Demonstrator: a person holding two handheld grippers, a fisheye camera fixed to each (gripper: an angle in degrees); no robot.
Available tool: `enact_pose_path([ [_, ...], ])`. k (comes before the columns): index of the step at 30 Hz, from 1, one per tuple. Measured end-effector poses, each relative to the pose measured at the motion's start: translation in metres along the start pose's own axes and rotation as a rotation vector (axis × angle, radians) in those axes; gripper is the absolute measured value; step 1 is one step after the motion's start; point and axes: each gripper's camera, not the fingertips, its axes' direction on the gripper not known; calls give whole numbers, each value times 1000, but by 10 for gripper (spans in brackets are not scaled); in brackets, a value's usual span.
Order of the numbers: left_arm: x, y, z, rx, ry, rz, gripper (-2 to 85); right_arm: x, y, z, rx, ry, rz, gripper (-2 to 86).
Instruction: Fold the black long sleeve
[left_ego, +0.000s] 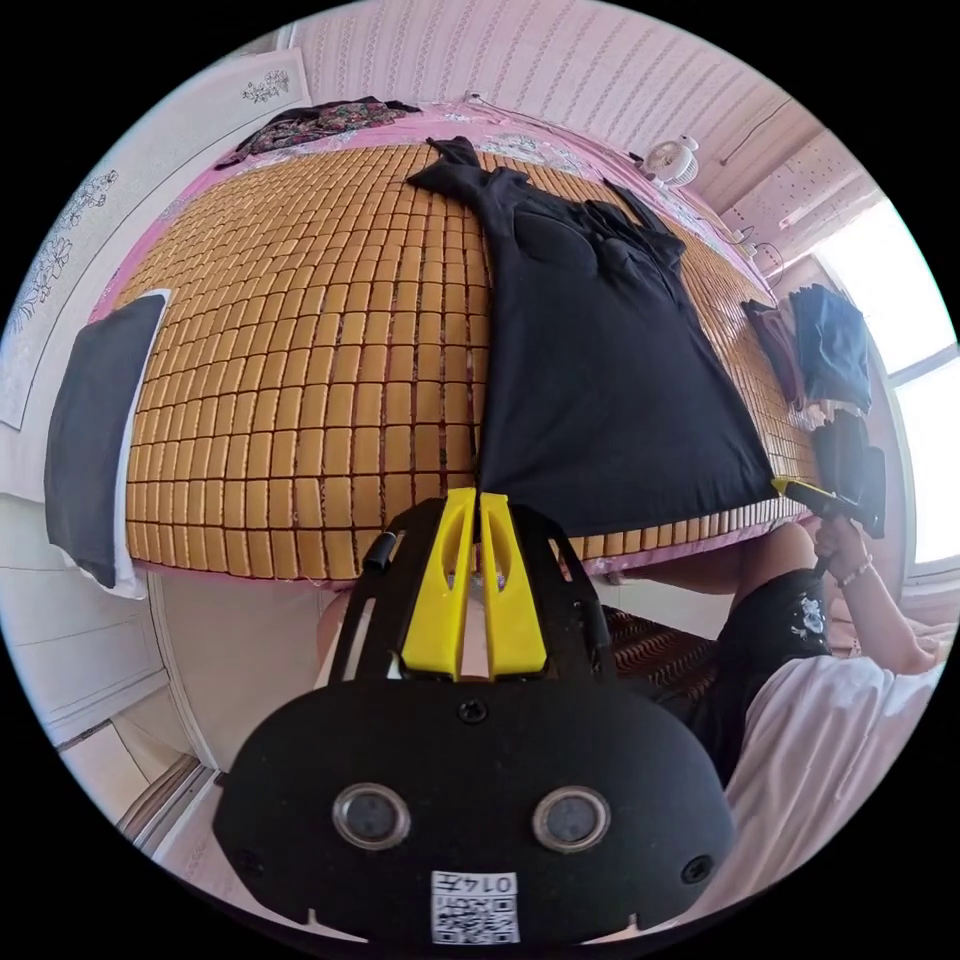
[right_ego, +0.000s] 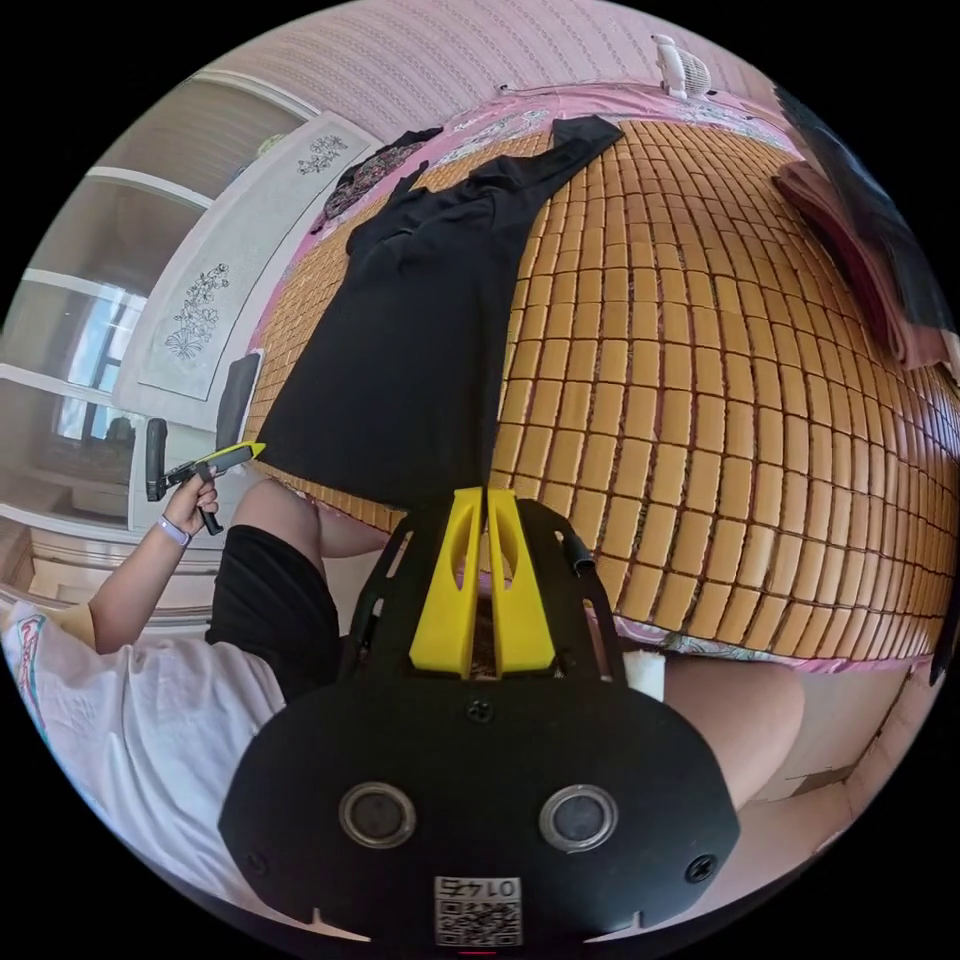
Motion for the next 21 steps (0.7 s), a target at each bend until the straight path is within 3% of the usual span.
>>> enact_pose_path([
  [11, -42, 78, 10, -22, 113, -109, 16, -32, 55, 2, -119, 121, -75, 30],
  [21, -43, 106, -9, 87, 91, -71, 49, -37, 86, -27, -37, 44, -51, 64],
])
